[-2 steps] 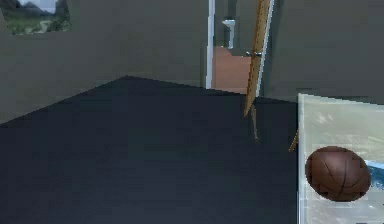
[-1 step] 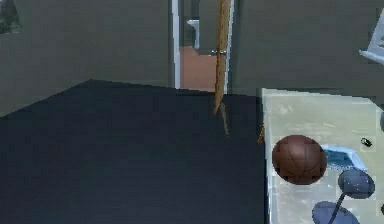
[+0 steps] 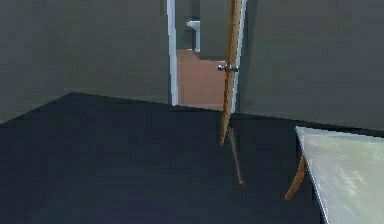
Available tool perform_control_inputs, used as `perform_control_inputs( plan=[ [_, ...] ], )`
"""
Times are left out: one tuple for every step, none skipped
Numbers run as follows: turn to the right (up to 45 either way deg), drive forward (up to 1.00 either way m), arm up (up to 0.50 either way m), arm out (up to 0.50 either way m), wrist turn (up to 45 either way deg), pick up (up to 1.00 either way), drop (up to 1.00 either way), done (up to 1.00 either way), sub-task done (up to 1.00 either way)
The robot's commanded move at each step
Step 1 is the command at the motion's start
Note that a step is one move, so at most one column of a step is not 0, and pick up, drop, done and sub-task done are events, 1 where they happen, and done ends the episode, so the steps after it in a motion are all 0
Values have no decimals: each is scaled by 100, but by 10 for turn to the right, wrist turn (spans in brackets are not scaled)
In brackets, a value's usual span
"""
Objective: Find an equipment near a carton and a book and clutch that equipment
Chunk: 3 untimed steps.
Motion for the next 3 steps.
perform_control_inputs(
  plan=[
    [0, 0, 50, 0, 0, 0, 0, 0, 0],
    [0, 0, 38, 0, 0, 0, 0, 0, 0],
    [0, 0, 0, 6, 0, 0, 0, 0, 0]
  ],
)
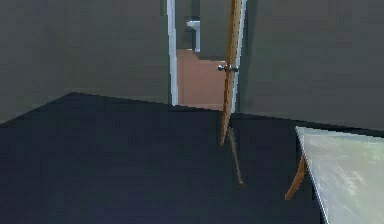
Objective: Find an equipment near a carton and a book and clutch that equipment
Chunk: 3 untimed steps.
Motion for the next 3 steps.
perform_control_inputs(
  plan=[
    [0, 0, 0, 0, 450, 0, 0, 0, 0],
    [0, 0, 0, 0, 450, 0, 0, 0, 0],
    [0, 0, 0, 0, 450, 0, 0, 0, 0]
  ],
)
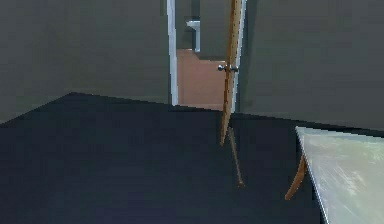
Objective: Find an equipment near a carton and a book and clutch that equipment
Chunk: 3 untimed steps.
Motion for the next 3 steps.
perform_control_inputs(
  plan=[
    [0, 0, 0, 0, 300, 0, 0, 0, 0],
    [0, 0, -30, 0, 0, 0, 0, 0, 0],
    [0, 0, 0, 0, 0, 100, 0, 0, 0]
  ],
)
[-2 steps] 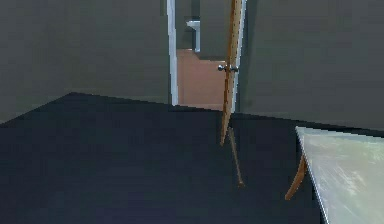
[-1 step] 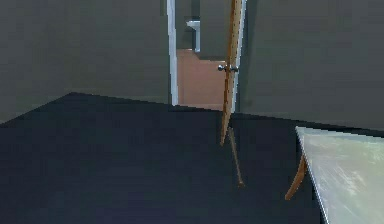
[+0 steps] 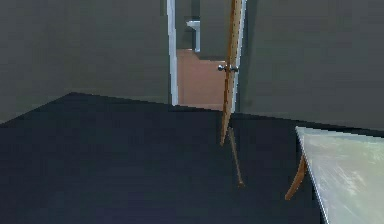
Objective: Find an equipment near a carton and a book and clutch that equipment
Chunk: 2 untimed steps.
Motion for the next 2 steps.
perform_control_inputs(
  plan=[
    [0, 0, 10, 0, 0, 0, 0, 0, 0],
    [0, 0, 0, 0, 0, 0, 0, 100, 0]
  ],
)
